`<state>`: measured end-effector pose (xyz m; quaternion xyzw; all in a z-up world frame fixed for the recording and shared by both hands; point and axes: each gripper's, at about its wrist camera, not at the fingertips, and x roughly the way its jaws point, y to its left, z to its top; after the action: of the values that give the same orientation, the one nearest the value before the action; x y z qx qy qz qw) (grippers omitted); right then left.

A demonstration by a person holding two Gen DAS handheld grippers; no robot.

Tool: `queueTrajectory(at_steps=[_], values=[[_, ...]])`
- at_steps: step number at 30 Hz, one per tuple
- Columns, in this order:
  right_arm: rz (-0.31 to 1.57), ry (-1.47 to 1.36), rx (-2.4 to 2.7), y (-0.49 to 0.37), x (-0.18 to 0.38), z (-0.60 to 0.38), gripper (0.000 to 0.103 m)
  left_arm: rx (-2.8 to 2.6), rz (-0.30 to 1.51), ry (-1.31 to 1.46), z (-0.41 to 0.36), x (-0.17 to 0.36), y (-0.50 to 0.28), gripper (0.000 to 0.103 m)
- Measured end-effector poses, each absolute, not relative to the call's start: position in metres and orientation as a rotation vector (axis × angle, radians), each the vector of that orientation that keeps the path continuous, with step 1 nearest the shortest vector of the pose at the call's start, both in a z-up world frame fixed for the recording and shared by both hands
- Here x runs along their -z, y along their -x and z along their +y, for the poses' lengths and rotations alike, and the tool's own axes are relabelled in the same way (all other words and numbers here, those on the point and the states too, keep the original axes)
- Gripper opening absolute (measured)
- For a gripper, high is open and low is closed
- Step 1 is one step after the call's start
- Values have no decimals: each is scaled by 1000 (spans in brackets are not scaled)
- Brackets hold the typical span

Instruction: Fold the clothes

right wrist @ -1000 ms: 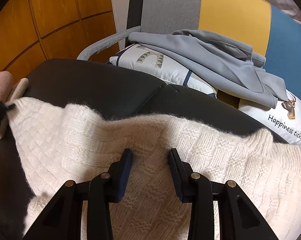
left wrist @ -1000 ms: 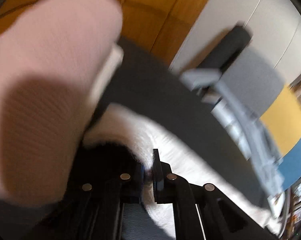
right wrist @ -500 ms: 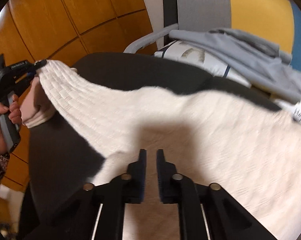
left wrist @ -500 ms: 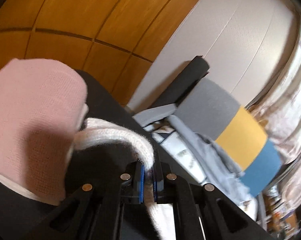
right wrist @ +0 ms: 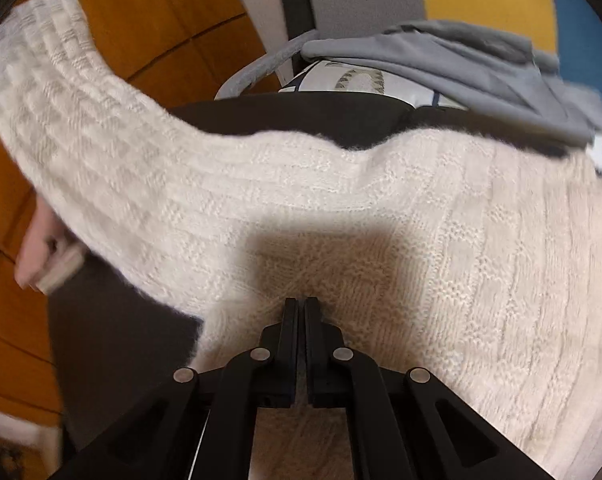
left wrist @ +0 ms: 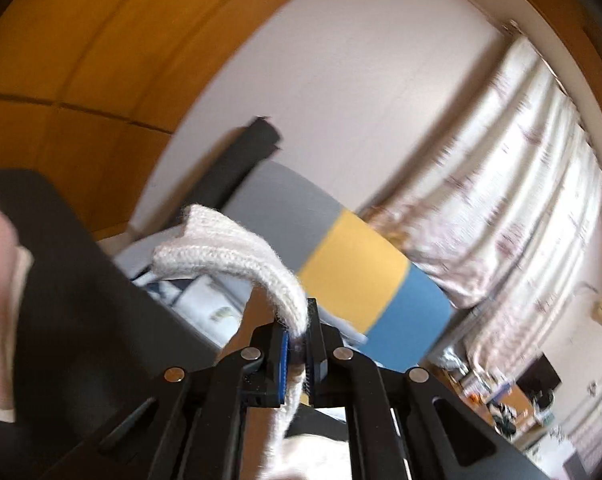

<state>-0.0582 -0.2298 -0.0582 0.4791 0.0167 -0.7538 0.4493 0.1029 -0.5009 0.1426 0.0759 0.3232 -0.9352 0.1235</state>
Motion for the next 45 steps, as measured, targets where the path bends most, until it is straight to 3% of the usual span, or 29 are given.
queueTrajectory(at_steps=[10,14,20,24,29,35,38,40,43,45], values=[[-146,-1220,1918,59,32,-134,9,2974,714,-538,-364,-146,-22,5],[-240,-1225,1971,60,30,-88,9,2996,676,-705,-308,-112,17,5],[-375,-1311,2030,70,48,-37,9,2966,467,-1035,-226,-30,68,5],[-383,-1350,2056,71,61,-23,9,2890,388,-1233,-197,24,82,5],[-401,-1379,2073,75,72,-16,9,2904,324,-1296,-176,45,76,5],[-375,-1392,2090,76,79,-15,9,2898,287,-1408,-161,53,73,12],[-378,-1373,2098,77,76,-17,20,2866,426,-1393,-182,44,54,18],[-386,-1353,2101,78,73,-19,36,2864,449,-1350,-195,33,37,20],[-398,-1323,2107,79,69,-23,55,2781,355,-1299,-213,24,20,20],[-405,-1304,2112,80,66,-26,59,2719,315,-1263,-227,22,9,20]])
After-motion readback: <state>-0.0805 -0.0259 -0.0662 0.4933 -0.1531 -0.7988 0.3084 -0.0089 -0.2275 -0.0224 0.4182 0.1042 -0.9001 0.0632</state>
